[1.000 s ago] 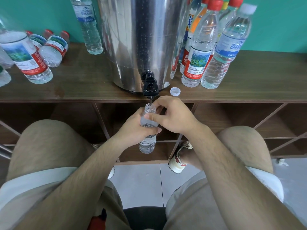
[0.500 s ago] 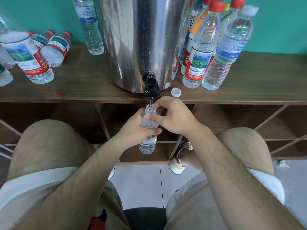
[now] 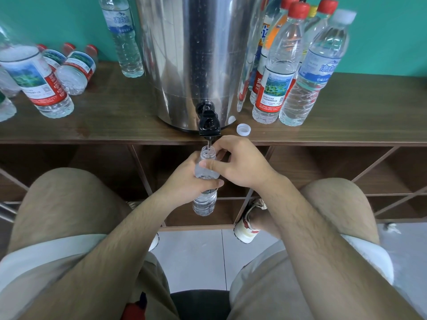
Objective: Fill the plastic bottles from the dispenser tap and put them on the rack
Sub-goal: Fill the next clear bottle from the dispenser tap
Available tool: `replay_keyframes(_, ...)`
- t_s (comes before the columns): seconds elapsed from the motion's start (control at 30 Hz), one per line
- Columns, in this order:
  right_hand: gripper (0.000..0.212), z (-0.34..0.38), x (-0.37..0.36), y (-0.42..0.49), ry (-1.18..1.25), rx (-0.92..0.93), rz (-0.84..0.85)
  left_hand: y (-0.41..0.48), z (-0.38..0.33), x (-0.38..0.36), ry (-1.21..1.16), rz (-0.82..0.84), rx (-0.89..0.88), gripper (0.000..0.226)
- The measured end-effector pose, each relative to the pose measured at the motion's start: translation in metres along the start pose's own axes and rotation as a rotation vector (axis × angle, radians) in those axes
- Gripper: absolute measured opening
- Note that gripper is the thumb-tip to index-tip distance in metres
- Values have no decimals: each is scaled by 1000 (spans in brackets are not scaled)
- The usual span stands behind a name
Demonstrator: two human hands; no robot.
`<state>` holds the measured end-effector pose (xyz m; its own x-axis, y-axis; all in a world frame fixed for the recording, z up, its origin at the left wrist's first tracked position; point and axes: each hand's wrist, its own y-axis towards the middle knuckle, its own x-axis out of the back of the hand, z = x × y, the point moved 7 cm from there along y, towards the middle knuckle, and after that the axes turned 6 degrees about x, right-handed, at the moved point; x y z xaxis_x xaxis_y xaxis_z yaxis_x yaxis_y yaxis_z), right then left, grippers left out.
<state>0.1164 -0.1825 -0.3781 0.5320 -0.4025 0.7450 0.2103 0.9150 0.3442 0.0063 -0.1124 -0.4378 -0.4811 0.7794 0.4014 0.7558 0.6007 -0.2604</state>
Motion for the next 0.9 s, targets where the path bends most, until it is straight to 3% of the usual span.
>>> replay_keyframes(0.9,30,-2,-1,0,12,0,-6,2,1,0,2,-3,1,71)
